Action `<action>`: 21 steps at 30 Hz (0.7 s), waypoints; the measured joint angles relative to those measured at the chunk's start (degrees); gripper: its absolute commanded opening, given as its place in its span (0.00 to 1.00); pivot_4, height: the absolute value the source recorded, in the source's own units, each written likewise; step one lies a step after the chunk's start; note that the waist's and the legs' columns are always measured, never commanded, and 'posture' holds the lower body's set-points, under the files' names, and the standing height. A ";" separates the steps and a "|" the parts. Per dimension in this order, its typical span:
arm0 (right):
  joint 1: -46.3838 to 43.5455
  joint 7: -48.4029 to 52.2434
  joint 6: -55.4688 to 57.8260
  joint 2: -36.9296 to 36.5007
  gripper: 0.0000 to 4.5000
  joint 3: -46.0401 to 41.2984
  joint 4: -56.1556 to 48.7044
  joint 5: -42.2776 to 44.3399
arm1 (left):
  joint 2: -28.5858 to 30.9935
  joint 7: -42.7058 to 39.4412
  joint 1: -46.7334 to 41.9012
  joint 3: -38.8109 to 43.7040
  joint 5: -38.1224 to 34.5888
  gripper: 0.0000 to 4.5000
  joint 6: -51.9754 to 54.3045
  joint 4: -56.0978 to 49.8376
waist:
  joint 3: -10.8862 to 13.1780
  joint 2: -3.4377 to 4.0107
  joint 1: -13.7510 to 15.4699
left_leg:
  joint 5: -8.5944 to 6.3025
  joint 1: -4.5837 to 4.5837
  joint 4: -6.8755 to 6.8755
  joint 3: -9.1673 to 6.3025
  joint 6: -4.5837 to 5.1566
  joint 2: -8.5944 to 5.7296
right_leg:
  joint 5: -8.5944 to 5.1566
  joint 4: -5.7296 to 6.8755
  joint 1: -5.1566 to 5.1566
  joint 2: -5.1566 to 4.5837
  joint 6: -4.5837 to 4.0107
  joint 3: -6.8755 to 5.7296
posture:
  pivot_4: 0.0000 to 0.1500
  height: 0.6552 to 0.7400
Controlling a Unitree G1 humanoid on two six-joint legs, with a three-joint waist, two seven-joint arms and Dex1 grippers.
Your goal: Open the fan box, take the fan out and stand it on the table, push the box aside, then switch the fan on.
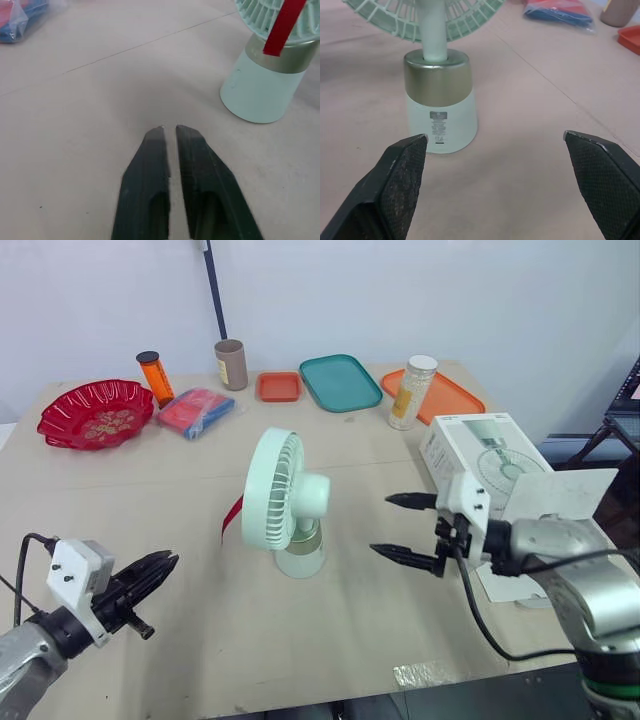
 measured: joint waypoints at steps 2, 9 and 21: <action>3.23 -0.69 -0.09 -0.62 1.00 -2.41 -1.33 0.05 | 0.71 -2.19 1.69 1.21 0.57 0.56 -1.14 0.72 | 0.01 -0.02 0.03 | -0.01 -0.01 0.01 0.00 -0.02 -0.01 | -0.02 0.00 -0.01 -0.01 0.01 0.00 | 1.00 1.00; 8.50 -0.86 -2.77 -2.07 1.00 -7.27 -1.64 -0.59 | 1.51 -7.88 4.49 2.13 3.66 0.75 -5.33 2.48 | 0.05 -0.10 -0.01 | -0.02 0.02 0.02 0.09 -0.03 0.03 | -0.21 0.01 0.08 0.03 0.35 0.06 | 1.00 1.00; 14.17 0.67 -9.97 -3.06 1.00 -9.87 0.20 -2.34 | 0.84 -11.19 9.35 2.98 7.62 0.75 -10.37 2.31 | 0.10 -0.18 -0.01 | -0.06 0.00 0.02 0.16 -0.02 0.02 | -0.24 0.01 0.16 0.03 0.38 0.13 | 1.00 1.00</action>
